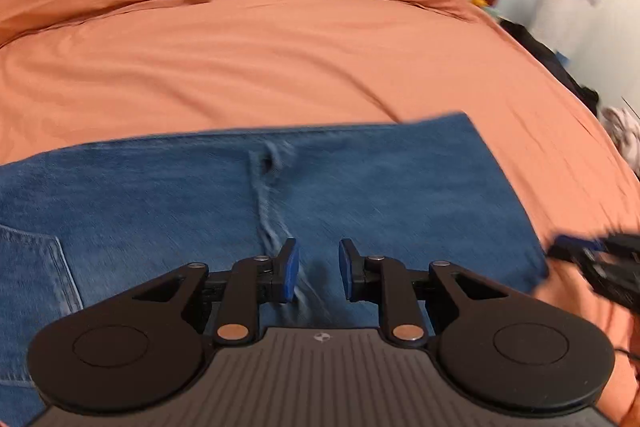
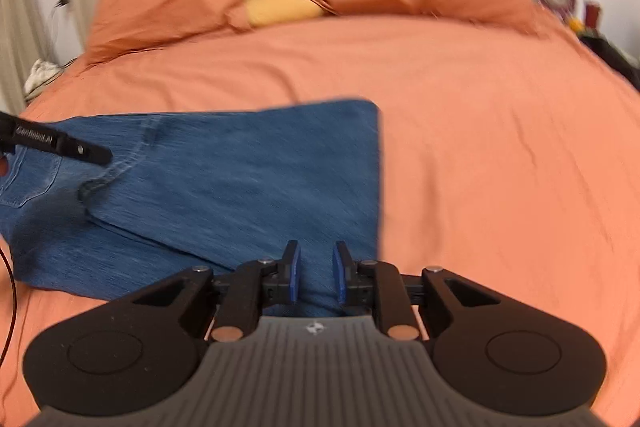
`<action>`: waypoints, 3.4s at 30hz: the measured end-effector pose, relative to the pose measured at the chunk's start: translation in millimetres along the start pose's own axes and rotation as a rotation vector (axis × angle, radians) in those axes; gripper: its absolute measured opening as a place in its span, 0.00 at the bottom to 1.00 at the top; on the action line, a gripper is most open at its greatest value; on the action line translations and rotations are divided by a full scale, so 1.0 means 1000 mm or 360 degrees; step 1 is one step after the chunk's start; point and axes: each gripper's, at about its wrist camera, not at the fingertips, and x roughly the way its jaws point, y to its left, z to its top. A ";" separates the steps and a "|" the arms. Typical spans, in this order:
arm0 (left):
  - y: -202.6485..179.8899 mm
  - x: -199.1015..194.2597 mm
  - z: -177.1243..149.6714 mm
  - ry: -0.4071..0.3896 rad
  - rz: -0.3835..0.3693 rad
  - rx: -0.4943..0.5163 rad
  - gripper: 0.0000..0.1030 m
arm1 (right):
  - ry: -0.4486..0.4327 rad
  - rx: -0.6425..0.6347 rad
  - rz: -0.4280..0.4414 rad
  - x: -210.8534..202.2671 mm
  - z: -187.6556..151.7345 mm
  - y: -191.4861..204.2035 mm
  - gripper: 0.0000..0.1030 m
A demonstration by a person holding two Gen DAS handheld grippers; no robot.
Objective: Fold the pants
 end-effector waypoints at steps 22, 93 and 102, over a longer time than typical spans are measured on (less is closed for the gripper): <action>0.048 -0.049 -0.048 -0.0022 0.0094 -0.0286 0.42 | -0.0008 -0.0134 -0.0021 0.012 -0.007 0.028 0.17; 0.109 -0.190 0.039 -0.0897 0.0650 -0.0553 0.30 | 0.0358 -0.0399 0.0318 0.031 0.095 0.092 0.27; -0.066 -0.107 0.095 -0.0786 0.0694 0.0139 0.30 | 0.0220 0.0009 0.0309 -0.002 0.043 0.017 0.27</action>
